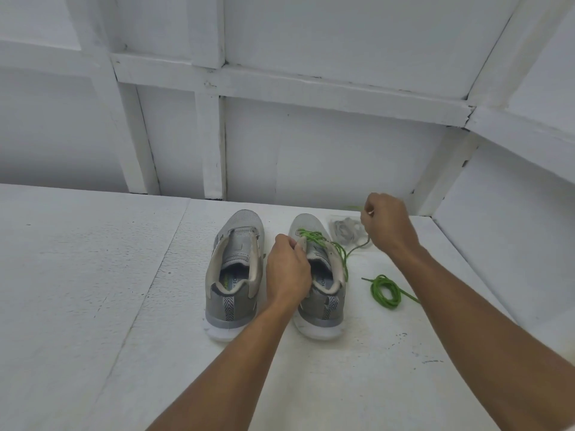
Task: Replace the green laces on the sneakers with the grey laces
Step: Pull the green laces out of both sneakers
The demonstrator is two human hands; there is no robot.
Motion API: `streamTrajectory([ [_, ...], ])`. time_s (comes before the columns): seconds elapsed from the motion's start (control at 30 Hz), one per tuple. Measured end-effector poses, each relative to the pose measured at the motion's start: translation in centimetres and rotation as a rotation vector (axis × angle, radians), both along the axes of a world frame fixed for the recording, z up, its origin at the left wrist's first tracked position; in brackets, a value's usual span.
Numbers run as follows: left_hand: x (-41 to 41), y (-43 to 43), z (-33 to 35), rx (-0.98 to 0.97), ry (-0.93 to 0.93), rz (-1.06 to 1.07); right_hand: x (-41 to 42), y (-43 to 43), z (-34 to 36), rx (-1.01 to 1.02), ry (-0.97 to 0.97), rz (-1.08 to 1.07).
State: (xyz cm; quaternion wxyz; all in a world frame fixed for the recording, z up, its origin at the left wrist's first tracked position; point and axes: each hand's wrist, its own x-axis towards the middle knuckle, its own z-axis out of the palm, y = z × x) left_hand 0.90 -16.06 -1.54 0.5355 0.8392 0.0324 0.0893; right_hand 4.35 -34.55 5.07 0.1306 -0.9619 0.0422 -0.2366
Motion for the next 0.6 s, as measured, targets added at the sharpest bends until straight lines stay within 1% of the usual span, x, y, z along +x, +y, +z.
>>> streamTrajectory([
  [0.17,0.1,0.0,-0.1,0.010,-0.015,0.000,-1.3,1.3,-2.6,0.100,0.314,-0.042],
  [0.2,0.1,0.0,-0.1,0.021,-0.015,0.000,-1.5,1.5,-2.7,0.118,0.323,-0.026],
  [0.33,0.7,0.1,0.7,0.104,-0.068,-0.027,-2.6,2.5,-1.9,0.188,0.205,0.095],
  [0.43,2.0,0.1,2.0,0.253,-0.126,-0.118,-3.5,3.6,-1.3,0.236,0.280,0.111],
  [0.5,2.9,0.1,3.1,0.404,-0.094,-0.217,-3.9,4.1,-1.7,0.229,0.338,0.082],
  [0.6,4.0,0.0,4.2,0.629,-0.065,-0.346,-4.2,4.2,-2.6,0.287,0.327,0.029],
])
